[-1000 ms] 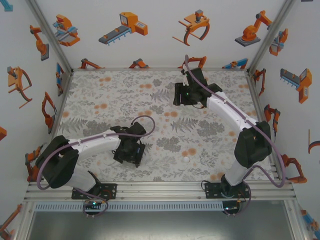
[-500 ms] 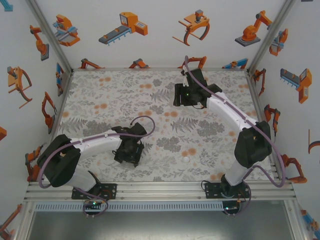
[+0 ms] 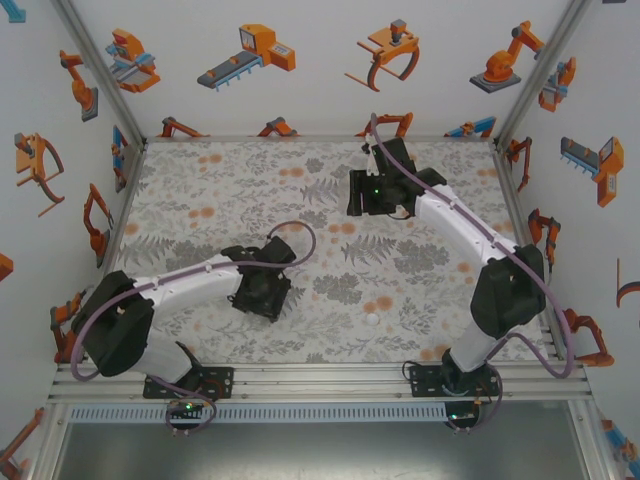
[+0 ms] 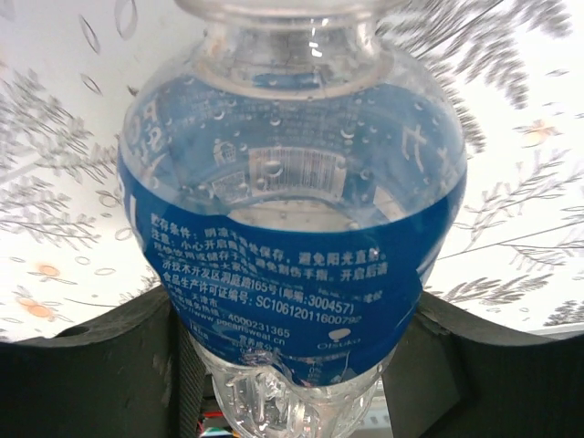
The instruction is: Screw on the bottle caps
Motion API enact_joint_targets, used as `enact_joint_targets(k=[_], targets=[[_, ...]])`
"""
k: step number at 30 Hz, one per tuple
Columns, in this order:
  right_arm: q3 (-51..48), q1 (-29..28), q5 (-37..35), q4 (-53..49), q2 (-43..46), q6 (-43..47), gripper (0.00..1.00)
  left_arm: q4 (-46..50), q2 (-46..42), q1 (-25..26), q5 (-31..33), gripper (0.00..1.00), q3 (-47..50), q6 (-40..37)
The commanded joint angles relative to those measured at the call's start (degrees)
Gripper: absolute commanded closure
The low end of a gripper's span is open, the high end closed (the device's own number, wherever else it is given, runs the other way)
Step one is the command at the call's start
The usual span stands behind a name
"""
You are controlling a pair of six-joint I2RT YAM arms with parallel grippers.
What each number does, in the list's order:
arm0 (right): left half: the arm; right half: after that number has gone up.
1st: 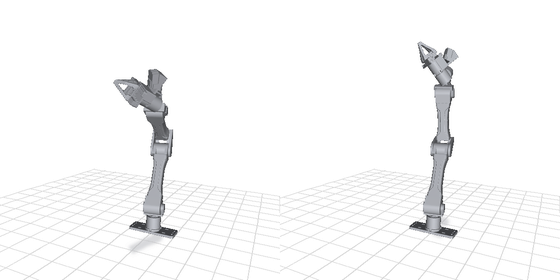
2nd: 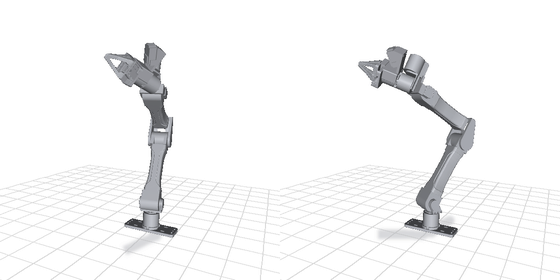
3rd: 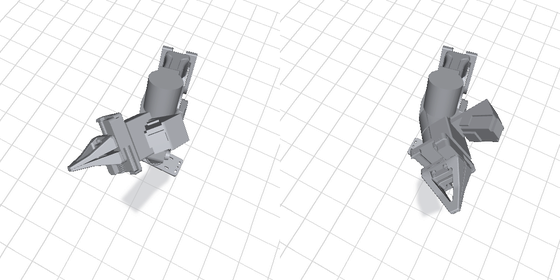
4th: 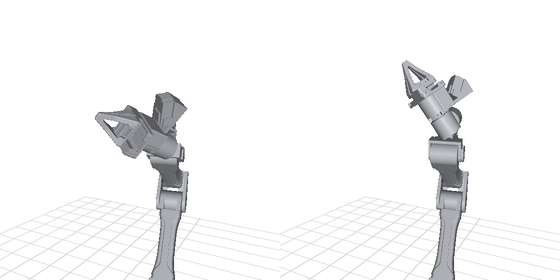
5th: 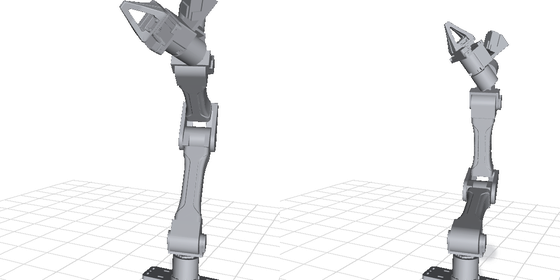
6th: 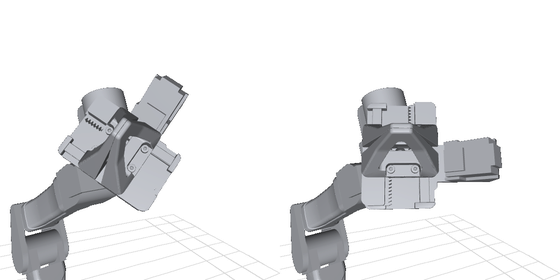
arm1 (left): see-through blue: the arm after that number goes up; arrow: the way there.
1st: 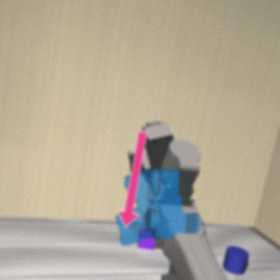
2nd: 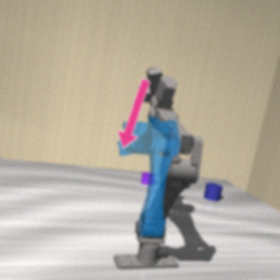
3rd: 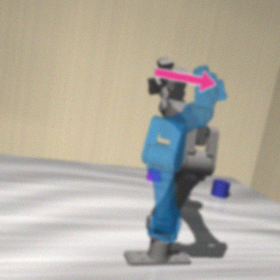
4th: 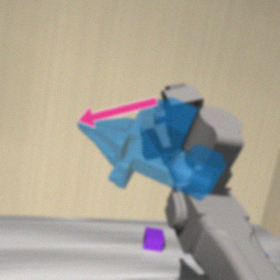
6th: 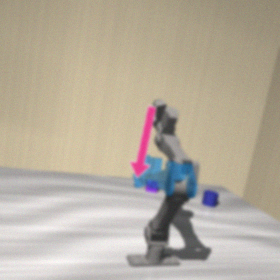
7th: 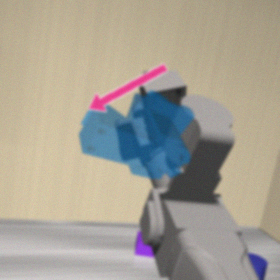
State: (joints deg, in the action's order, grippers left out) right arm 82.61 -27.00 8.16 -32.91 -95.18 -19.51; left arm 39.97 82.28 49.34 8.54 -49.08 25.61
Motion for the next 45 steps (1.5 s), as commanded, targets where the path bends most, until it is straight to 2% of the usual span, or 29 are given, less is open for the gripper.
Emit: enact_joint_targets(k=[1,4,7,11,19,24,27,30,33,39,45], targets=[[1.27,0.2,1.5,-5.29,2.72,0.51,0.45,0.36,-4.67,-1.57,2.2,0.79,-3.92,-6.98],[-0.46,0.18,1.8,-5.68,4.93,-0.74,0.47,-2.49,-8.1,-5.16,-2.06,0.86,-5.45,-11.97],[-2.52,0.02,2.45,-6.26,7.11,-2.29,0.48,-6.37,-11.17,-9.5,-8.79,0.99,-6.9,-16.87],[-5.94,-0.72,3.21,-7.47,9.8,-4.13,0.5,-8.98,-12.06,-14.41,-17.18,1.0,-10.17,-23.47],[-14.82,-4.63,1.73,-10.69,14.44,-7.1,0.52,-12.72,-8.91,-23.54,-35.2,1.0,-15.72,-31.92],[-21.55,-8.93,0.4,-11.04,17.26,-10.7,0.53,-17.14,-9.56,-26.21,-44.53,1.0,-16.14,-37.1],[-25.71,-10.92,-0.77,-10.5,18.72,-13.13,0.54,-19.54,-10.33,-26.51,-47.98,1.0,-16.01,-39.79],[-29.56,-12.28,-1.2,-9.62,19.86,-15.26,0.55,-23.62,-11.15,-26.68,-50.81,1.0,-14.18,-40.61],[-33.1,-13.07,-1.91,-9.13,20.94,-16.78,0.56,-27.9,-12.18,-26.68,-50.65,1.0,-11.97,-40.01],[-39.0,-13.51,-1.27,-5.66,22.1,-18.48,0.58,-27.07,-12.12,-26.87,-47.84,1.0,-10.53,-40.56],[-41.3,-13.51,-2.41,-3.96,20.91,-19.34,0.62,-26.88,-11.02,-26.85,-47.88,1.0,-10.14,-39.67]])
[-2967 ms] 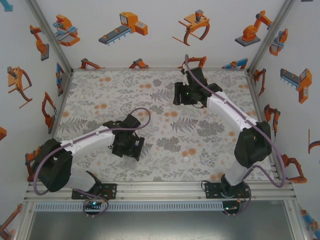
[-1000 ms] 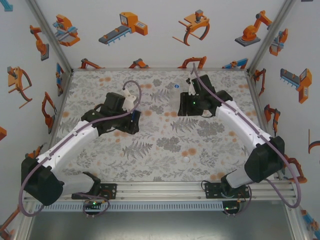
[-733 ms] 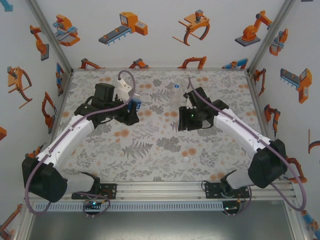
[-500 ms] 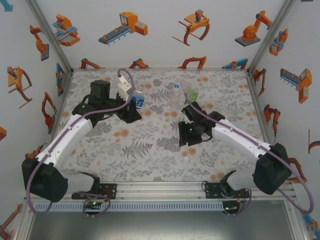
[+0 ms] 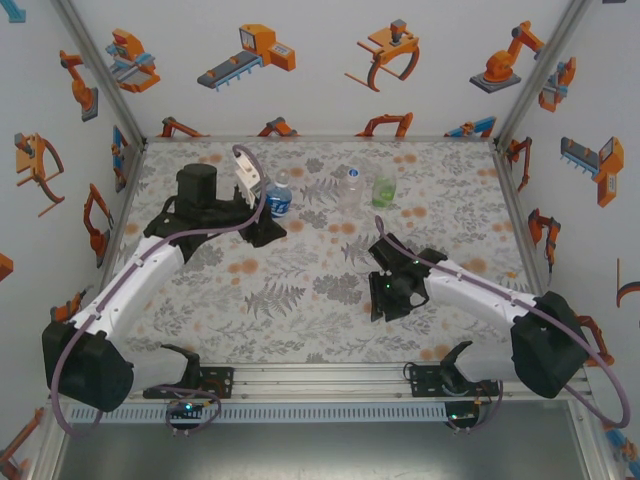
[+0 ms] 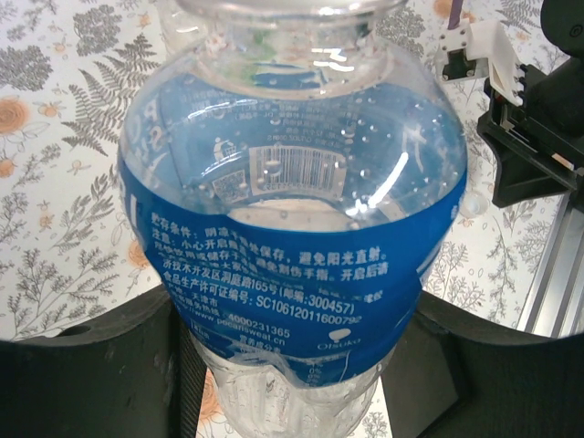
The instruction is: Screw on the bottle caps
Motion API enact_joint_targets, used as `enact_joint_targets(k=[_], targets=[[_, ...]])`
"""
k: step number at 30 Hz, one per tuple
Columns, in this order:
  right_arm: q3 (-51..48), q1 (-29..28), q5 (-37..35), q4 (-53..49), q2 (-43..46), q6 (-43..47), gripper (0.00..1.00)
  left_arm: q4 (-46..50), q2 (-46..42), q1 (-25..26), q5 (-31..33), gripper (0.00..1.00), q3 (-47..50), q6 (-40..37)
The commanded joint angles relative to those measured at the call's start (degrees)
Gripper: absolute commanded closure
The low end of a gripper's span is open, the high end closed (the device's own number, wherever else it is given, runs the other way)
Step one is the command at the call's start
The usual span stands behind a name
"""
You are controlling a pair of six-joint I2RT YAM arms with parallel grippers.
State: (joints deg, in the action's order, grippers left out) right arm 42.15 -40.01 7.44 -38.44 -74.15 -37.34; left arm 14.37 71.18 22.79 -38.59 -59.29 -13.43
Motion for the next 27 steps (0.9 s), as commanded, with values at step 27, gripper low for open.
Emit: enact_joint_targets(k=[27], targets=[[6.38,-0.56,-5.15,11.26,-13.15,1.17,0.97,1.22,-1.59,-0.28,1.31,1.0,0.09,-1.64]])
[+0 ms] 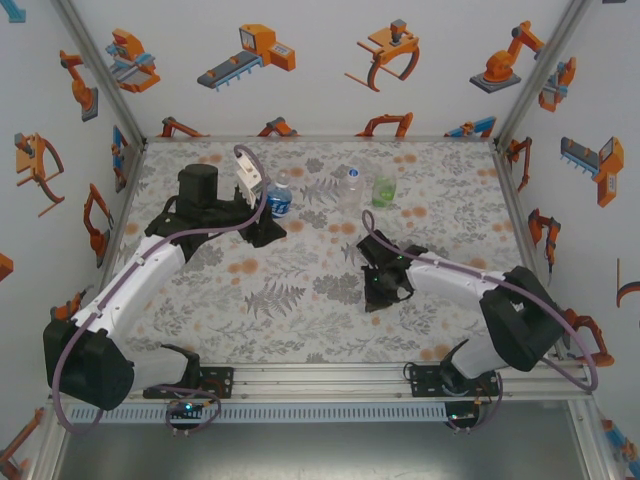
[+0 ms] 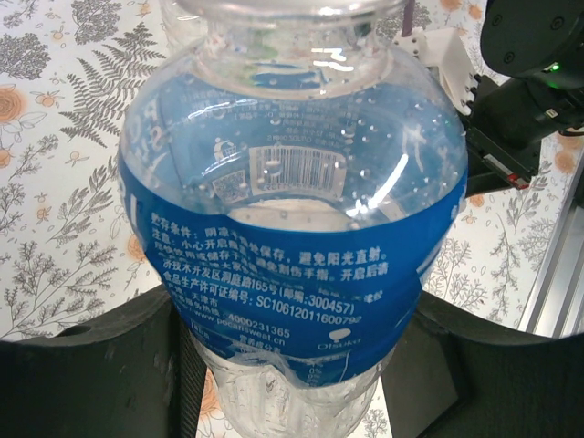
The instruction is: Screw on the bottle caps
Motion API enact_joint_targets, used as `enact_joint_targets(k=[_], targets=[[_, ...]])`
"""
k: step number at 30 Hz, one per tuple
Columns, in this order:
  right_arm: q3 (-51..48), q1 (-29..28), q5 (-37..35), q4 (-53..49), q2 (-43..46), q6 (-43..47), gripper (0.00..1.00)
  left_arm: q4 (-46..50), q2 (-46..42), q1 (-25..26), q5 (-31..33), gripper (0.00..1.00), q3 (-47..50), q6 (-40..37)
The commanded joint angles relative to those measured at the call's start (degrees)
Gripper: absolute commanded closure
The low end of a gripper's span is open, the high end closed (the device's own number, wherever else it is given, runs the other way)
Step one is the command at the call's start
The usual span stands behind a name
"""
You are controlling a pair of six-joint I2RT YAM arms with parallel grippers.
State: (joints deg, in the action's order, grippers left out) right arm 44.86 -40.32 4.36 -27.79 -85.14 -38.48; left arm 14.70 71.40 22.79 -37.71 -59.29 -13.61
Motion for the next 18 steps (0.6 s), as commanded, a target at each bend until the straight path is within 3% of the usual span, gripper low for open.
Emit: enact_joint_targets(k=[1,18], targets=[[5.09,-0.2,-2.23,0.18,-3.23,3.01,0.98,1.01,-2.16,-0.31,0.68,1.0,0.26,-1.58],[33.66,0.24,-0.53,-6.76,-26.52,12.71,0.98,7.61,-11.64,0.09,6.41,1.0,3.95,-4.33]])
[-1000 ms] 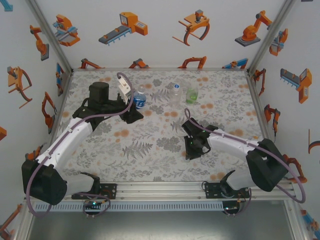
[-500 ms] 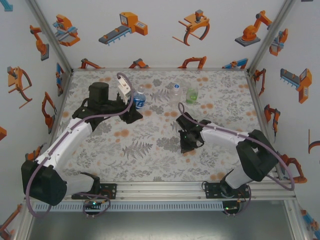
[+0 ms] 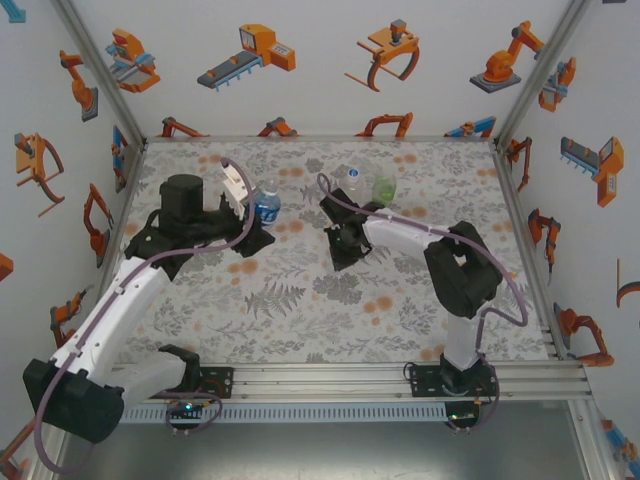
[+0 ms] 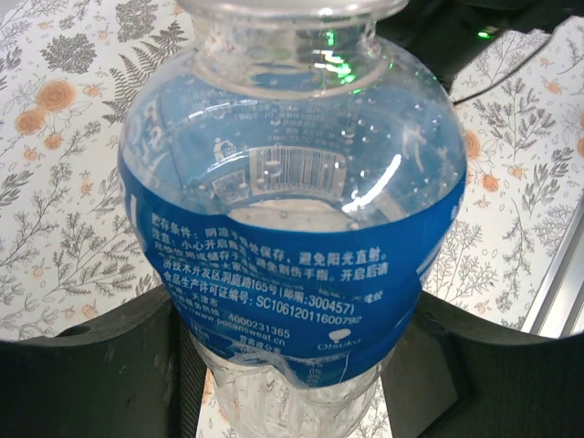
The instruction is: Screw on the bottle caps
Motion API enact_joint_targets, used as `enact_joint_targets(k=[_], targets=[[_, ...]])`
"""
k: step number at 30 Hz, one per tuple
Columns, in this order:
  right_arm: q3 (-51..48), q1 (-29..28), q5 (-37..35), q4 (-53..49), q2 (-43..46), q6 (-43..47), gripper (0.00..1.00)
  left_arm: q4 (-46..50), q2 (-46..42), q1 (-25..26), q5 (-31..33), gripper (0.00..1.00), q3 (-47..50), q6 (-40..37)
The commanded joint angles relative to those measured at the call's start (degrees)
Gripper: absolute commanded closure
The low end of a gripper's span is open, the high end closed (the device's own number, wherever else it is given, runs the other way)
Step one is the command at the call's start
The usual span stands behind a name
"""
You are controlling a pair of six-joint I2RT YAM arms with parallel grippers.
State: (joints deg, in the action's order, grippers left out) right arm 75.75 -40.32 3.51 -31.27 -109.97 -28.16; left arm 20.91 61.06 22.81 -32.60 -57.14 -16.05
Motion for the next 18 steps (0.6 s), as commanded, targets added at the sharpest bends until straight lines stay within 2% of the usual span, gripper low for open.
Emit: enact_joint_targets(k=[1,6,18], targets=[[3.53,0.23,0.59,-3.64,-2.51,2.64,0.98,1.28,-1.38,0.21,2.26,1.0,2.31,-2.21],[3.97,0.32,0.66,-4.07,-3.67,3.02,0.96,1.23,-0.46,0.55,3.55,1.0,2.25,-2.42],[5.2,0.24,-1.92,-8.16,0.2,3.81,0.74,-0.72,0.48,0.66,3.2,0.99,2.81,-1.09]])
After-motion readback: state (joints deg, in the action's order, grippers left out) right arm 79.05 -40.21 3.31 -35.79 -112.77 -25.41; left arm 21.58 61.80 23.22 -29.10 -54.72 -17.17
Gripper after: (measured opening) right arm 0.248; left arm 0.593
